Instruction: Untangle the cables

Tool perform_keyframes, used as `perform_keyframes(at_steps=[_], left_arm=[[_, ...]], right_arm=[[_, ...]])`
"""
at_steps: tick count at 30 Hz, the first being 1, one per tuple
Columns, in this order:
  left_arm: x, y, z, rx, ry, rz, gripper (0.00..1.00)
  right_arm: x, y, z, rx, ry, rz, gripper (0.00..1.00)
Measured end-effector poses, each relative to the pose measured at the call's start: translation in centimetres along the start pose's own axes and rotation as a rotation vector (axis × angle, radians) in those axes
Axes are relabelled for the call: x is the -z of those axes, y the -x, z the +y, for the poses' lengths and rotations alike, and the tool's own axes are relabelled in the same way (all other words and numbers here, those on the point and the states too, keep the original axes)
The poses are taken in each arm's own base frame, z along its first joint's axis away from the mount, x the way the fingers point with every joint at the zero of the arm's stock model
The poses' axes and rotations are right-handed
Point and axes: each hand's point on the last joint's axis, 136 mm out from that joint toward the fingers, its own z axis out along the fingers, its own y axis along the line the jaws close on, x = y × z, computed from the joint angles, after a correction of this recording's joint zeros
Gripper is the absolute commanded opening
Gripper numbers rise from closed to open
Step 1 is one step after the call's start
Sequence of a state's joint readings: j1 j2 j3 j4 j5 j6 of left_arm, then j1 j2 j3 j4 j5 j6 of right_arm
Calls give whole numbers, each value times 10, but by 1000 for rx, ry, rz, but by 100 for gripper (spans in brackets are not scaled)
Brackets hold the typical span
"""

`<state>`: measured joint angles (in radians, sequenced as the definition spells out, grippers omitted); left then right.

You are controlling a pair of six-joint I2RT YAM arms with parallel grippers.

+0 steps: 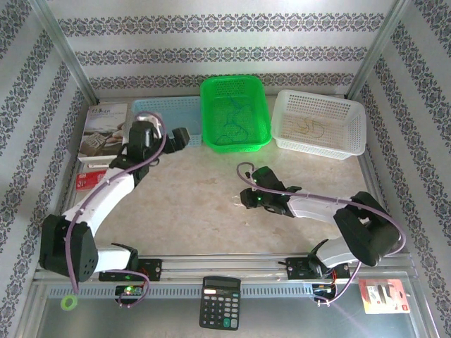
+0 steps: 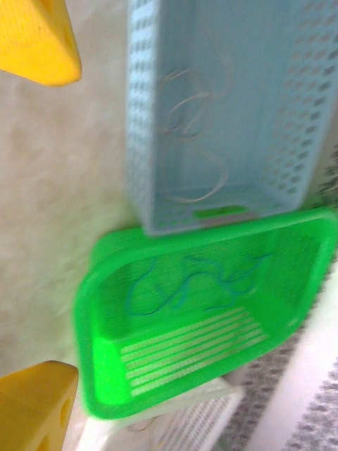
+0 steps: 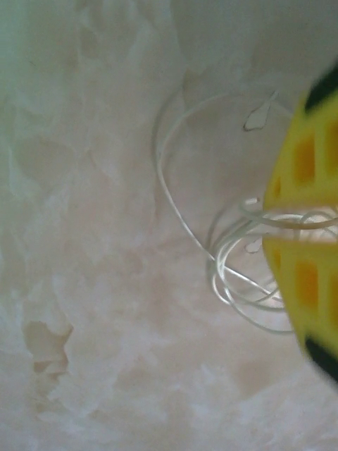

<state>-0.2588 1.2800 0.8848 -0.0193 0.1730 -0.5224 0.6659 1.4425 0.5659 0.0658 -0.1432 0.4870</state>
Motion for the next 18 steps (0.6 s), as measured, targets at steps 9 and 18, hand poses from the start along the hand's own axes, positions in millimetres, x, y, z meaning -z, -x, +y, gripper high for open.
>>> perform_keyframes(at_steps=[9, 18], left_arm=[[9, -69, -23, 78, -108, 121, 100], [10, -86, -66, 94, -266, 151, 95]], right_arm=[[27, 30, 23, -2, 92, -103, 0], [90, 87, 41, -89, 235, -340, 0]])
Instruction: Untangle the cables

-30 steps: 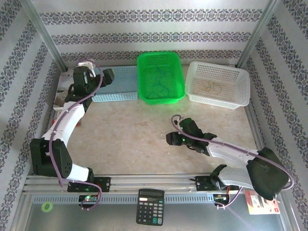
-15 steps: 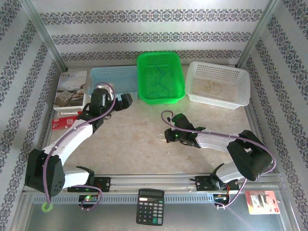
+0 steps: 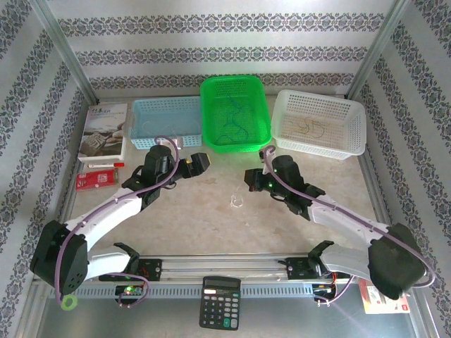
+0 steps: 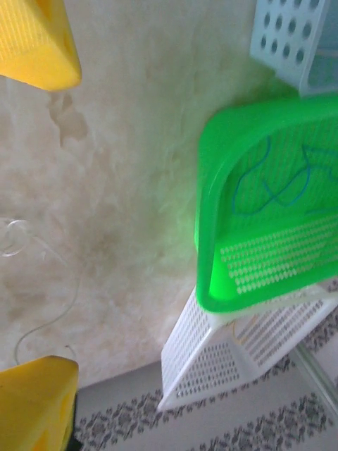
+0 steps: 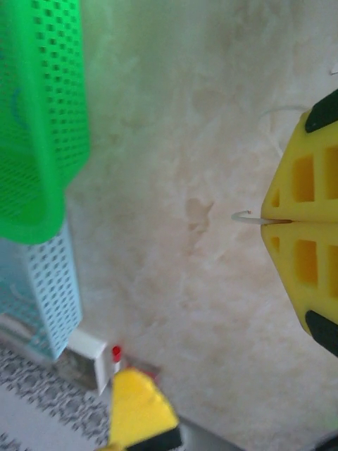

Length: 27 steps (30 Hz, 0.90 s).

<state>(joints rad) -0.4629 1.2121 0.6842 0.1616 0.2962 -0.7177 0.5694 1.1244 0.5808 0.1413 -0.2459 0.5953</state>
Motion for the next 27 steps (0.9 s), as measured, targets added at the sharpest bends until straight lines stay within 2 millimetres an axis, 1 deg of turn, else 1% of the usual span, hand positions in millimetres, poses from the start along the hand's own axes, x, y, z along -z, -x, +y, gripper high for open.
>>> perform_keyframes(at_steps=[5, 10, 19, 27], left_arm=[[-10, -12, -20, -9, -93, 34, 91], [-14, -19, -40, -47, -187, 48, 89], [-8, -26, -78, -181, -348, 53, 83], [-4, -33, -111, -244, -468, 82, 77]], right_arm=[[12, 19, 13, -39, 63, -55, 0], [19, 28, 29, -48, 124, -68, 0], [30, 50, 58, -38, 210, -94, 0], [38, 69, 78, -36, 263, -123, 0]])
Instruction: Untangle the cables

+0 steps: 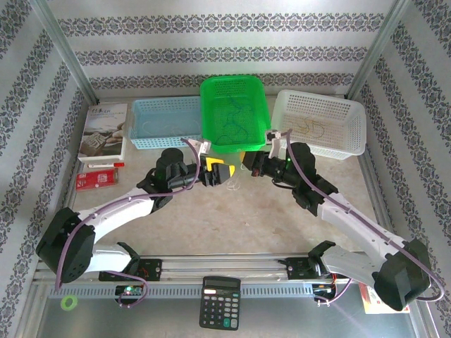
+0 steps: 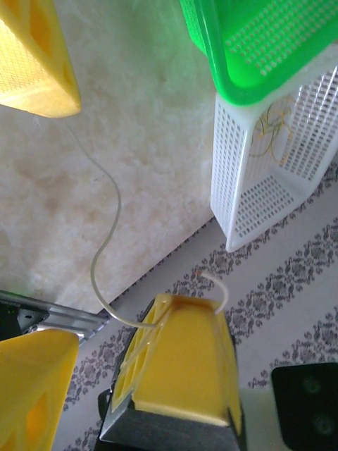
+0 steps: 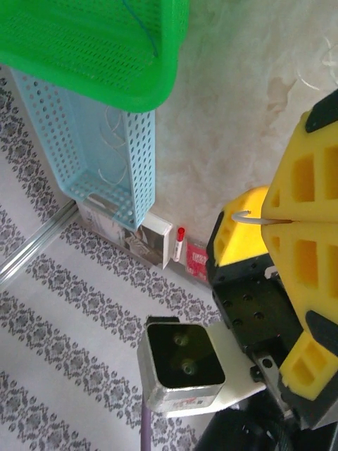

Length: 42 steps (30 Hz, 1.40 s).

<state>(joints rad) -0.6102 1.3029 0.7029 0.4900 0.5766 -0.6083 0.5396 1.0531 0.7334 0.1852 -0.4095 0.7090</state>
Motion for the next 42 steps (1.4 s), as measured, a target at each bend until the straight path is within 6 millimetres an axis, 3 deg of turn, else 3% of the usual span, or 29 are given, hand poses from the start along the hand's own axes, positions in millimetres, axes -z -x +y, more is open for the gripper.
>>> perform_keyframes(at_steps=[17, 20, 27, 33, 34, 37, 39, 42], left_arm=[[-9, 11, -25, -40, -85, 0, 67], [-9, 11, -25, -41, -86, 0, 59], [-9, 14, -31, -57, -107, -13, 28], [-9, 16, -33, -64, -113, -22, 15], [-9, 16, -33, -65, -112, -24, 12], [-9, 17, -32, -67, -107, -28, 3], [-9, 18, -31, -70, -100, -34, 0], [-9, 19, -29, -68, -88, -42, 0]], right_arm=[[-9, 7, 34, 25, 78, 13, 0], [-11, 3, 40, 23, 94, 26, 0], [-13, 2, 45, 15, 108, 33, 0], [-12, 4, 47, 16, 114, 26, 0], [-12, 4, 47, 16, 114, 26, 5], [-12, 5, 48, 20, 114, 22, 38], [-9, 8, 47, 25, 111, 13, 49], [1, 19, 46, 30, 99, -27, 56]])
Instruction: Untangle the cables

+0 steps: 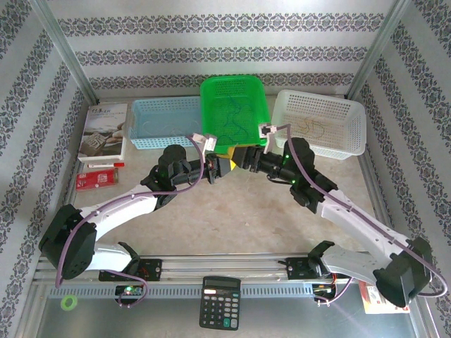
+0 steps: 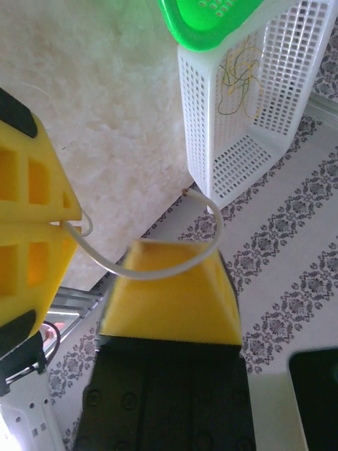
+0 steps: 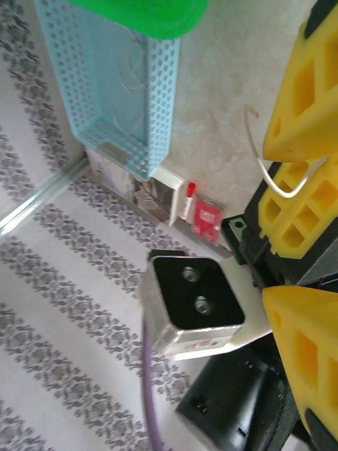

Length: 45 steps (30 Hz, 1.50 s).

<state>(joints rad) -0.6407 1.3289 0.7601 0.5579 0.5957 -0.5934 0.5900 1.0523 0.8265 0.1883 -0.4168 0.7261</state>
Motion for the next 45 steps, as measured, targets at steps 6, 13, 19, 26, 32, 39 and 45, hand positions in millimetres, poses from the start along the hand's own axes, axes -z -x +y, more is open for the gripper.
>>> perform_keyframes(at_steps=[6, 13, 19, 26, 32, 39, 45], left_arm=[[3, 7, -5, -8, 3, -12, 0], [10, 34, -25, -48, -17, -67, 0], [10, 47, -34, -60, -30, -87, 0], [10, 51, -37, -52, -35, -87, 0], [10, 57, -41, -41, -44, -96, 0], [10, 63, -46, -25, -55, -105, 0], [13, 84, -62, -6, -88, -146, 0]], right_arm=[[37, 23, -9, 45, -43, -127, 63], [45, -7, -44, 67, -114, -94, 65], [44, -17, -52, 126, -130, -64, 66], [31, -30, -63, 148, -146, -8, 66], [13, -38, -73, 145, -152, 28, 66], [-3, -24, -75, 163, -155, -6, 64], [-12, -17, -86, 171, -186, -42, 51]])
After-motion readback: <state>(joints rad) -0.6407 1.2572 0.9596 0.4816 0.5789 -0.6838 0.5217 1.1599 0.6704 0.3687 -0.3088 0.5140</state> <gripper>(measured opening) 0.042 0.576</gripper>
